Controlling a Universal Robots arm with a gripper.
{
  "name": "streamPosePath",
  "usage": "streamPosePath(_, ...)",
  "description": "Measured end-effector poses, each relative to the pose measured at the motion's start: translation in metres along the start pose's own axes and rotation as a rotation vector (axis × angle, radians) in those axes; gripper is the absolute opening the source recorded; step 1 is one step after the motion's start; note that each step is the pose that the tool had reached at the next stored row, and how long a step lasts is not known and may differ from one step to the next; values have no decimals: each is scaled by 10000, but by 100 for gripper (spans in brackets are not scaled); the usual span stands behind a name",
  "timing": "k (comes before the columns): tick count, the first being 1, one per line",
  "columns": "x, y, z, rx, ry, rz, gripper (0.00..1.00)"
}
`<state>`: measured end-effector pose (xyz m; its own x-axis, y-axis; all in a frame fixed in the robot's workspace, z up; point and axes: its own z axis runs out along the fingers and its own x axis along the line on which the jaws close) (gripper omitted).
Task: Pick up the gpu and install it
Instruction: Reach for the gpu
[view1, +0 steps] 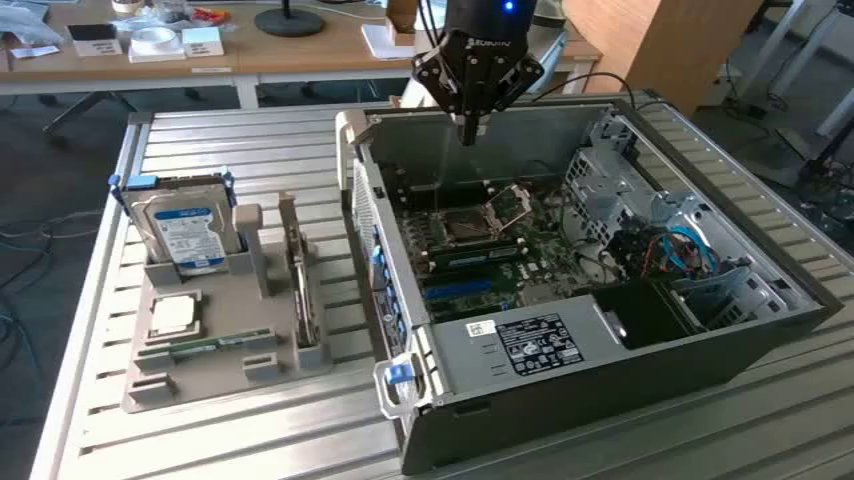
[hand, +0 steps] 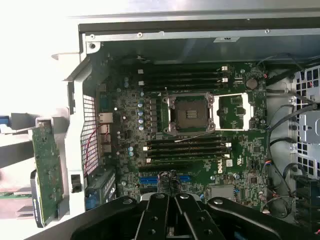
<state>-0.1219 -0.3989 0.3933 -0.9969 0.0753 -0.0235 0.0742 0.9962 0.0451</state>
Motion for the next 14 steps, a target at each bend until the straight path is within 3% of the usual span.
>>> streamPosePath(14, 24, -2, -1, -1, -5, 1, 11)
